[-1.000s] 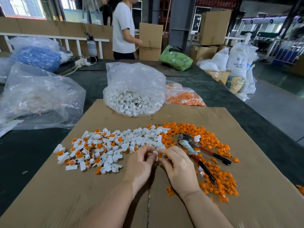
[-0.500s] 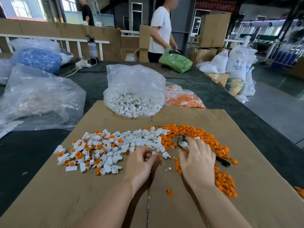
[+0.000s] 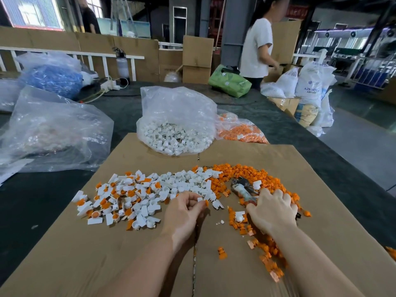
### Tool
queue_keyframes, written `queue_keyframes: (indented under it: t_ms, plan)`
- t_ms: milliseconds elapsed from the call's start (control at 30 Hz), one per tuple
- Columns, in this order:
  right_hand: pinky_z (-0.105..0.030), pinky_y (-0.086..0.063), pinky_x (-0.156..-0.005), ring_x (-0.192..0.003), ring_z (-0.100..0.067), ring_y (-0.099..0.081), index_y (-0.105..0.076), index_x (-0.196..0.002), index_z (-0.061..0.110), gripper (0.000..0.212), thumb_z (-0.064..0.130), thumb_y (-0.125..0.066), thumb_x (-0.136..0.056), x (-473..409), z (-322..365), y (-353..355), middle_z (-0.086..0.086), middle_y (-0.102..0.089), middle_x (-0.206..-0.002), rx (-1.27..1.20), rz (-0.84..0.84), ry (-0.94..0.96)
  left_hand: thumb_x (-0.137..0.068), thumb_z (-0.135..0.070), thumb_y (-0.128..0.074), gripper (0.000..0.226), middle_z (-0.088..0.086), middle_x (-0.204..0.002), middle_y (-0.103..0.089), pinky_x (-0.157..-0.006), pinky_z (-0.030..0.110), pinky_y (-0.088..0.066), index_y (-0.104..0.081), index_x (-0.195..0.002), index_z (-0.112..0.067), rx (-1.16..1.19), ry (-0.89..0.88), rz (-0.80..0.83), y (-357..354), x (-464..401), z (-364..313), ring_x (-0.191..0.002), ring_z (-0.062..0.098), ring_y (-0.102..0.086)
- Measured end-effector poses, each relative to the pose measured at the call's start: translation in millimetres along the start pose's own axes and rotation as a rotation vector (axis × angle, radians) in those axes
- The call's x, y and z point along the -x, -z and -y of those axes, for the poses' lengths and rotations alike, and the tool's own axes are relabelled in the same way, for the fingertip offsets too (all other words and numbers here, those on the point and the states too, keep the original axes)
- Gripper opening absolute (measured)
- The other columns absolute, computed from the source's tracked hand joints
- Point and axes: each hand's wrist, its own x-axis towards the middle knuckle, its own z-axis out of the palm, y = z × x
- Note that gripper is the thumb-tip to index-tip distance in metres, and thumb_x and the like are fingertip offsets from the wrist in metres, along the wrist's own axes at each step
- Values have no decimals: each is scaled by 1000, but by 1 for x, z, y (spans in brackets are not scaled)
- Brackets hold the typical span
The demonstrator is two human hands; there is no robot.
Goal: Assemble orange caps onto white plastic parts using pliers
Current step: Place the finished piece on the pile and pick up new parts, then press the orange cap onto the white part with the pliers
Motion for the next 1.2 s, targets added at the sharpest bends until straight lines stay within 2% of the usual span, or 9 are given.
queue_keyframes:
  t_ms: [133, 233, 333, 500, 567, 733, 900, 1067, 1200]
  plan:
    - [-40, -38, -93, -115, -30, -42, -42, -128, 12, 45, 40, -38, -93, 9, 7, 16, -13, -46, -125, -117, 24, 111, -88, -13, -64, 9, 3, -64, -65, -50, 14, -43, -62, -91, -5, 265, 124, -7, 2, -5, -5, -52, 5, -55]
    - [-31, -36, -65, -78, -18, -48, -51, -93, 10, 25, 33, -41, -92, 19, 16, 34, -7, -52, -93, -401, 201, 251, -88, -10, -64, 11, 2, -64, -65, -47, 14, -43, -63, -94, -1, 385, 174, -20, 5, -10, -13, -51, 5, -56]
    - [-30, -28, -57, -56, -15, -38, -47, -75, 14, 22, 29, -46, -91, 33, 24, 47, -4, -45, -71, -626, 460, 269, -87, -6, -65, 9, 4, -62, -61, -39, 15, -41, -63, -92, 2, 472, 202, -41, 7, -14, -26, -44, 3, -55]
    - [-28, -35, -59, -63, -21, -49, -47, -73, 11, 21, 23, -46, -89, 44, 29, 53, -7, -50, -67, -773, 634, 210, -88, -1, -61, 14, 1, -54, -60, -39, 13, -39, -63, -75, -4, 481, 218, -58, 12, -18, -33, -42, 3, -54]
    - [-25, -35, -53, -63, -24, -49, -45, -67, 12, 23, 19, -46, -89, 45, 29, 54, -5, -48, -60, -837, 677, 202, -88, 1, -60, 16, 3, -56, -58, -39, 13, -38, -62, -73, -4, 474, 219, -67, 14, -18, -34, -41, 3, -53]
    - [-18, -33, -42, -62, -24, -47, -40, -66, 13, 21, 13, -46, -86, 47, 31, 51, -1, -43, -54, -842, 708, 220, -89, 3, -57, 15, 9, -61, -54, -37, 13, -37, -60, -75, 0, 491, 243, -71, 13, -17, -34, -37, 2, -51]
    - [-29, -37, -61, -66, -20, -51, -47, -80, 13, 9, 20, -46, -85, 46, 33, 48, -4, -50, -72, -763, 667, 236, -91, 2, -56, 7, 9, -66, -56, -39, 13, -40, -61, -86, 3, 538, 263, -67, 12, -16, -35, -41, 2, -52]
    - [-19, -35, -48, -51, -11, -49, -46, -76, 15, 12, 21, -47, -86, 47, 32, 50, 4, -49, -59, -732, 665, 255, -90, 2, -56, 8, 6, -65, -57, -42, 13, -41, -62, -85, 1, 553, 265, -65, 12, -15, -35, -45, 5, -51]
    - [-30, -34, -59, -62, -16, -44, -39, -75, 17, 18, 27, -43, -90, 47, 34, 47, -1, -45, -72, -590, 532, 350, -90, 1, -57, 10, 7, -65, -57, -43, 13, -43, -61, -80, 0, 562, 275, -72, 10, -15, -35, -47, 6, -51]
